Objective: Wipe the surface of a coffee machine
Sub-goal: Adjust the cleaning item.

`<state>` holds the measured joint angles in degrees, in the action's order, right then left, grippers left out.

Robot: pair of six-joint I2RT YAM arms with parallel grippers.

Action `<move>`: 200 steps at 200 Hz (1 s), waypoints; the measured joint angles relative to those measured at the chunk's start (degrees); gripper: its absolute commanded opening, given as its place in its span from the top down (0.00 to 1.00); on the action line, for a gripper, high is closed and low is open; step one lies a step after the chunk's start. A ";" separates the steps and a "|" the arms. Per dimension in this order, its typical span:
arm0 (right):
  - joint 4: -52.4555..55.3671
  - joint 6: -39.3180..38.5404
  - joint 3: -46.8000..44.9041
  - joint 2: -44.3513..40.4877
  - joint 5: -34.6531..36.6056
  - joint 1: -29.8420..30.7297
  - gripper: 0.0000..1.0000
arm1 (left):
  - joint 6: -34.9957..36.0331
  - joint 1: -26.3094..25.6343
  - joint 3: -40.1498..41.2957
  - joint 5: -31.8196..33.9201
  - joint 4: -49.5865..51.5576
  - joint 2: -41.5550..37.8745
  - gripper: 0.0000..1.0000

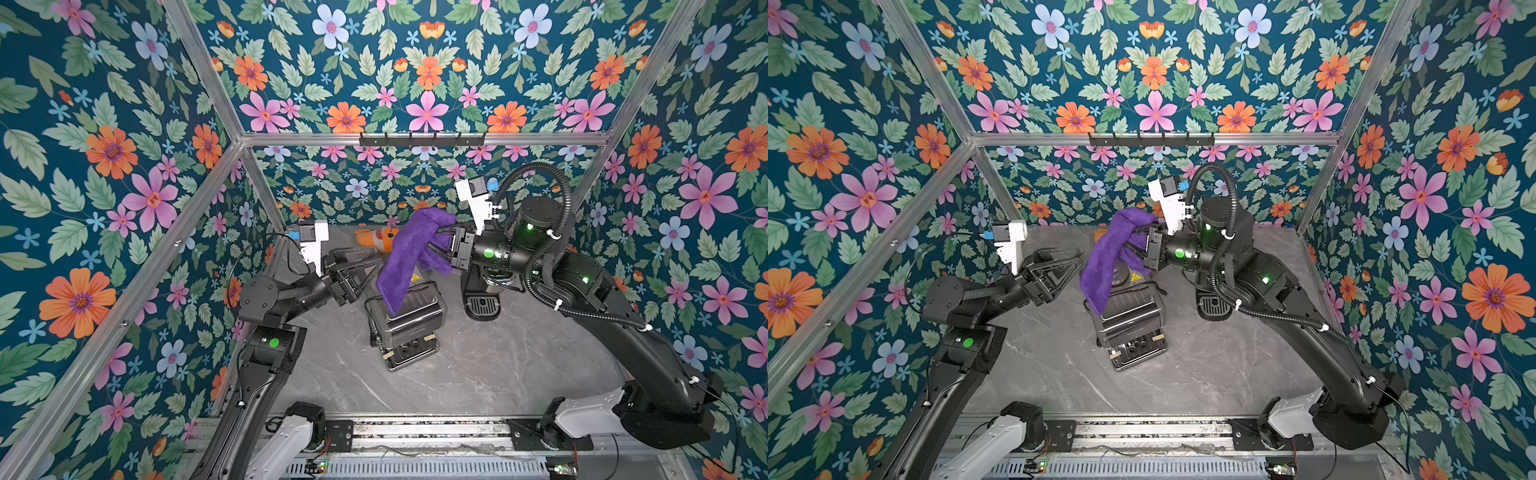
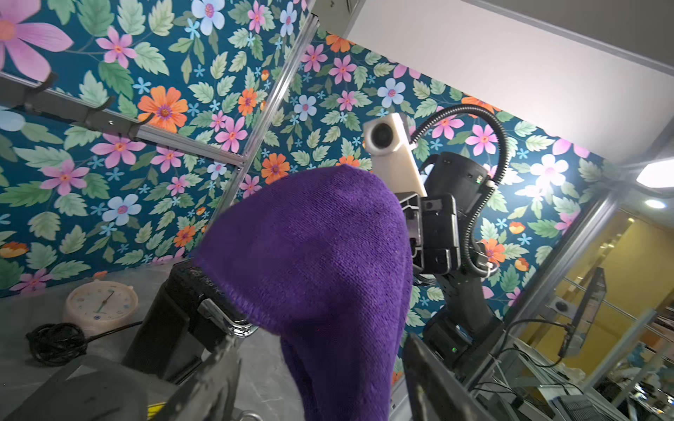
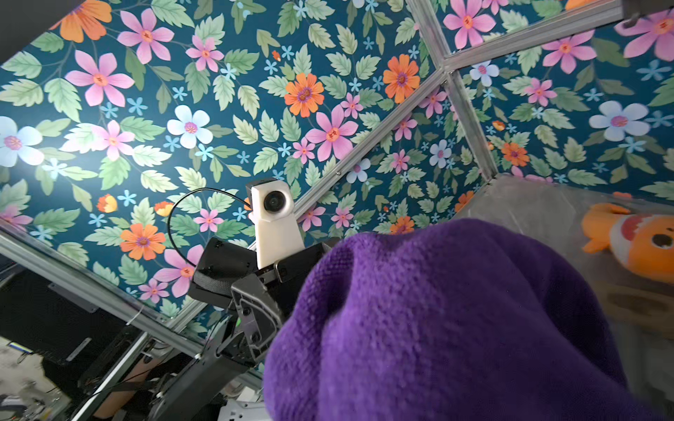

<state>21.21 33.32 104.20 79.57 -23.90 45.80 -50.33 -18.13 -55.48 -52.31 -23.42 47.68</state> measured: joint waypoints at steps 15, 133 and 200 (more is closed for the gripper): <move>-1.53 1.79 0.61 1.49 -2.03 0.00 1.00 | -0.42 -2.36 0.17 0.42 -1.18 0.24 0.29; -9.57 12.24 3.45 7.39 -18.75 0.61 1.00 | 12.92 -6.45 -4.11 8.52 3.69 2.34 0.27; -6.10 10.34 4.22 7.76 -15.54 3.34 1.00 | 12.90 -6.67 -3.10 8.09 3.69 0.63 0.33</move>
<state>15.11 43.66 108.42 87.33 -39.44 49.15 -37.43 -24.80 -58.59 -44.23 -19.73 48.31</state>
